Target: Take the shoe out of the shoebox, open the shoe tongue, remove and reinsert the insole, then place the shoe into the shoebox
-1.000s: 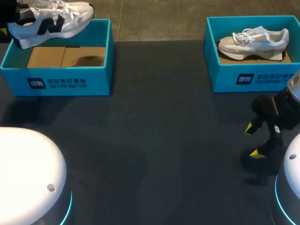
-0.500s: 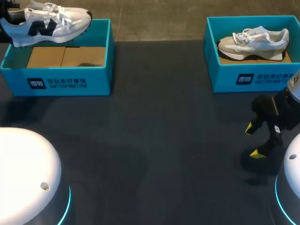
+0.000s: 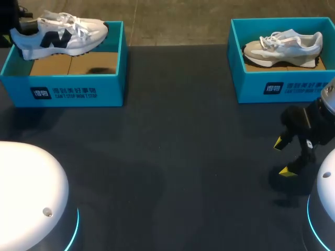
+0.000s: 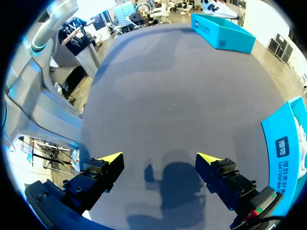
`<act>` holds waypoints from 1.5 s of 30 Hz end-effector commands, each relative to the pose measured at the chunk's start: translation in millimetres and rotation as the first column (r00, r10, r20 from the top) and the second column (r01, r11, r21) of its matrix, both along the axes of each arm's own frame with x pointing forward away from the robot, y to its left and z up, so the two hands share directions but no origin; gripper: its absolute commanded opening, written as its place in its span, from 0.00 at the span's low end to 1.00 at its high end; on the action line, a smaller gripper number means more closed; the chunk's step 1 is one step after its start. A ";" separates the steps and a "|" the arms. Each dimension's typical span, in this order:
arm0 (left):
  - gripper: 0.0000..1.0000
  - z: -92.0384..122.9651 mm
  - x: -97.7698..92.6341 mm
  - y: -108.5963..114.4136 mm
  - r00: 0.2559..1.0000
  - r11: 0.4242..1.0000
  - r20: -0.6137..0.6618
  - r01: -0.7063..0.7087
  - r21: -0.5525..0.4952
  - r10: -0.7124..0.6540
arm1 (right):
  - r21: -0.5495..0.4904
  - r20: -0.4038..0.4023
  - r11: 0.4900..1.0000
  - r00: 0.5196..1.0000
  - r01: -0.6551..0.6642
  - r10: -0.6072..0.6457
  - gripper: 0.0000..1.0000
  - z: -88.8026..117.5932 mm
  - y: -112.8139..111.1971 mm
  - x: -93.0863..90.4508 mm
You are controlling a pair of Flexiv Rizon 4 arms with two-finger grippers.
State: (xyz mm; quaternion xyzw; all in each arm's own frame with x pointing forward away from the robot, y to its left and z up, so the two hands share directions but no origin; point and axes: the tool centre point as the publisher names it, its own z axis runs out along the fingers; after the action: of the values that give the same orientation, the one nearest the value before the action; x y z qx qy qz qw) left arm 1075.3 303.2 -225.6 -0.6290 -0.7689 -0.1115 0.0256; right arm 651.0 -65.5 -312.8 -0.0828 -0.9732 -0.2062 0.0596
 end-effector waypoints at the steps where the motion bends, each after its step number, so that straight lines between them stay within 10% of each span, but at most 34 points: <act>1: 0.00 -10.0 11.3 1.3 1.000 1.000 -0.021 -0.004 0.007 0.004 | -0.003 0.002 1.000 1.000 0.001 -0.001 1.00 -0.3 0.5 -1.4; 45: 0.00 -75.2 4.9 -5.3 0.994 0.995 -0.076 0.079 0.055 -0.074 | -0.003 0.002 1.000 1.000 0.001 -0.001 1.00 -0.3 0.5 -1.4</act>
State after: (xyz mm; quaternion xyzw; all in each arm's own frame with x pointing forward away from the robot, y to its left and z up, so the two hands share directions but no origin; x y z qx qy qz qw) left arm 1088.9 294.9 -302.9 -0.6563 -0.7430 -0.1059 0.0771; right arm 651.0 -65.5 -312.8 -0.0828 -0.9732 -0.2062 0.0596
